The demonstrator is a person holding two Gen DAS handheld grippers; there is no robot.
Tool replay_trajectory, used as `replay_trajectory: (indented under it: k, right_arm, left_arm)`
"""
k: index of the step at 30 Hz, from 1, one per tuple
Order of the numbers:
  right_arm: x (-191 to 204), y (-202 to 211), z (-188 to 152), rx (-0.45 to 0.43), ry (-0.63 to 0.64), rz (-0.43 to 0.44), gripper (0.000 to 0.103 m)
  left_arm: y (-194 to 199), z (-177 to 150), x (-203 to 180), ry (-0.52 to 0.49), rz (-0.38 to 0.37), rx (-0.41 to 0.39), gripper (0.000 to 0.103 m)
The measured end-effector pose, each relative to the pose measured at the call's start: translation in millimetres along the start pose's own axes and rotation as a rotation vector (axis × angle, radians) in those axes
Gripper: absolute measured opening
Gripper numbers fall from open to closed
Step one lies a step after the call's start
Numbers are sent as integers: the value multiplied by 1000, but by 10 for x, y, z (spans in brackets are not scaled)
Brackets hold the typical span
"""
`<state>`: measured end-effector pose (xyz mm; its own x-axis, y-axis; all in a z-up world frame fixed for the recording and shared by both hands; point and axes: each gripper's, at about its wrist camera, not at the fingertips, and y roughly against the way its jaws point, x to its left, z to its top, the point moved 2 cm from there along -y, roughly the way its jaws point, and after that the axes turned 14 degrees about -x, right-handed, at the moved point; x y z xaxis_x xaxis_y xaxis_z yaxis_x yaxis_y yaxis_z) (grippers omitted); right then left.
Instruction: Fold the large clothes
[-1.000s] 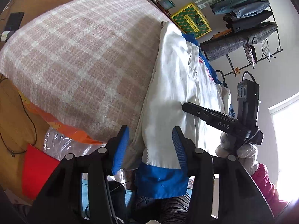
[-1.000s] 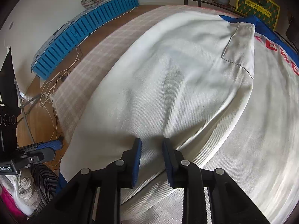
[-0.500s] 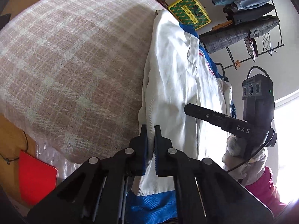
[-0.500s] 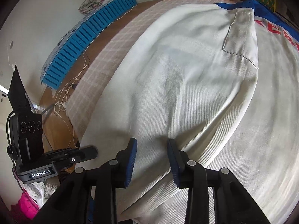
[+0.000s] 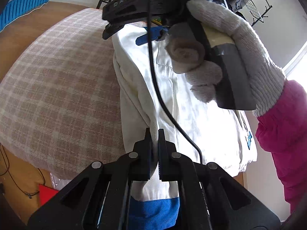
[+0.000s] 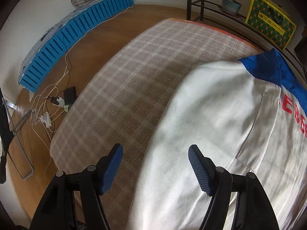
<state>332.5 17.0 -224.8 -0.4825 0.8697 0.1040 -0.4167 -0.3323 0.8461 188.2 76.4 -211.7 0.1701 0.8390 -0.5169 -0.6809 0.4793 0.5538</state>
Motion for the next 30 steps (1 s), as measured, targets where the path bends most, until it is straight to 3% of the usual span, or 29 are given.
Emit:
replay_trajectory:
  k: [1, 2, 3, 4, 5, 7, 9, 11, 12, 14, 21, 27, 28, 29, 30]
  right_arm:
    - [11, -101, -16, 21, 9, -24, 70]
    - [-5, -202, -59, 46, 11, -36, 59]
    - [-39, -283, -103, 67, 12, -51, 47]
    - [-77, -344, -157, 81, 15, -80, 23]
    - [-118, -378, -183, 83, 20, -99, 12]
    - [-218, -353, -210, 61, -3, -72, 1]
    - [-349, -278, -213, 38, -47, -29, 0]
    - [-457, -176, -210, 10, -73, 1, 0]
    - [-506, -125, -206, -2, -88, 20, 0]
    - [-569, -20, -195, -25, -113, 54, 0]
    - [-655, 142, -182, -67, -151, 92, 0]
    - [-647, 171, -156, -78, -160, 111, 0]
    - [-643, 169, -154, -79, -163, 111, 0]
    - [-642, 173, -157, -81, -163, 114, 0]
    - [-635, 171, -155, -83, -163, 116, 0]
  left_arm:
    - [-12, -4, -23, -7, -2, 2, 2]
    - [-24, -9, -47, -17, -3, 6, 2]
    - [-36, -15, -68, -28, 1, 7, 2]
    - [-48, -13, -85, -39, 10, 6, 2]
    - [-49, -16, -83, -48, 20, 4, 2]
    - [-41, -17, -57, -53, 26, 2, 3]
    - [-21, -5, 10, -43, 34, -4, 14]
    - [91, -14, 146, -31, 41, -38, 63]
    - [116, 0, 192, -26, 52, -62, 69]
    - [139, -8, 314, -9, 32, -55, 71]
    - [-200, -32, 587, 121, -30, 81, 71]
    - [-180, -94, 900, 238, -45, 91, 71]
    - [-177, -94, 904, 246, -73, 94, 59]
    - [-184, -105, 893, 245, -92, 110, 39]
    - [-178, -120, 884, 236, -80, 122, 27]
